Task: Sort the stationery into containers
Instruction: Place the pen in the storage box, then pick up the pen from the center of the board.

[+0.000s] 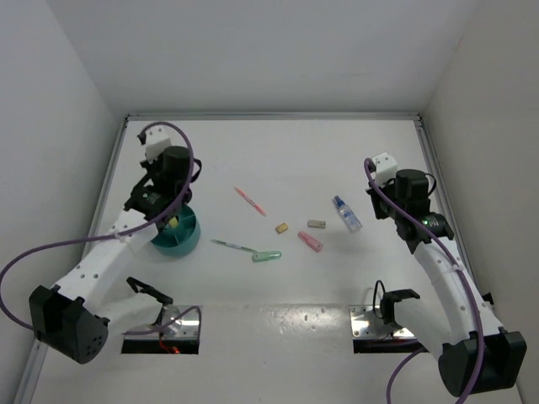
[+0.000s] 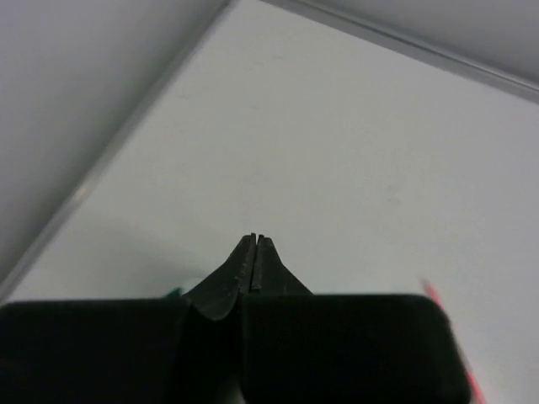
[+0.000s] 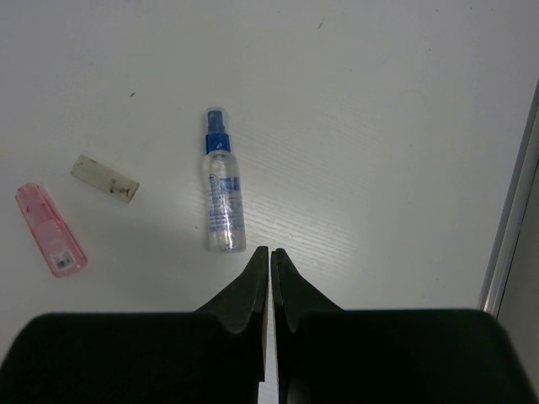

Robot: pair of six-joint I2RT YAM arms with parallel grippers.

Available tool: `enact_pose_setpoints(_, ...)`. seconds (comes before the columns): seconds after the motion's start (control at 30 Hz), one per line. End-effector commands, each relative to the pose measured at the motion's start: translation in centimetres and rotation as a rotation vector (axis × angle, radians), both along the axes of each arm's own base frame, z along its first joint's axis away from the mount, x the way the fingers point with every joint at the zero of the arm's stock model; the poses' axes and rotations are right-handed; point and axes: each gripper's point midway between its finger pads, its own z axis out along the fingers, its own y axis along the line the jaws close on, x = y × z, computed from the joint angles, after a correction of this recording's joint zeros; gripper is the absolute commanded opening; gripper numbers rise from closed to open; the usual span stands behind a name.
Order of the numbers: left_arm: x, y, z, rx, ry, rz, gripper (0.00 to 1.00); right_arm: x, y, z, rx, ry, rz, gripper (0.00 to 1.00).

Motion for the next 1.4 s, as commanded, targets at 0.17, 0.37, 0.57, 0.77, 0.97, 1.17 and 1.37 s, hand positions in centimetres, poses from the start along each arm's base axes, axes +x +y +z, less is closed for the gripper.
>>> enact_pose_setpoints(0.17,1.1,-17.9,-3.1,-0.367,0.402,-0.82,0.38,0.3,1.0,-1.0,0.008,0.054,0.06,0.81)
enact_pose_setpoints(0.37,0.5,-21.8,-8.0,-0.536,0.537,-0.707,0.51,1.1,1.0,-0.6,0.007,0.065,0.06,0.0)
enact_pose_setpoints(0.57,2.6,-21.8,-10.9,-0.641,0.551,-0.485,0.47,1.7,1.1,-0.7,0.013,0.081,0.054,0.25)
enact_pose_setpoints(0.77,5.1,-21.8,-14.6,-0.675,0.606,-0.317,0.46,1.0,0.9,-1.7,0.006,0.101,0.046,0.25)
enact_pose_setpoints(0.97,7.3,-21.9,-15.3,-0.666,0.569,-0.19,0.47,1.0,0.7,-1.4,0.002,0.083,0.039,0.25)
enact_pose_setpoints(1.17,8.6,-22.0,-17.2,-0.64,0.584,-0.144,0.49,0.8,0.7,-1.6,-0.005,0.081,0.045,0.25)
enact_pose_setpoints(1.37,9.0,-22.2,-19.3,-0.626,0.616,-0.104,0.49,0.8,0.5,-1.5,-0.01,0.071,0.038,0.25)
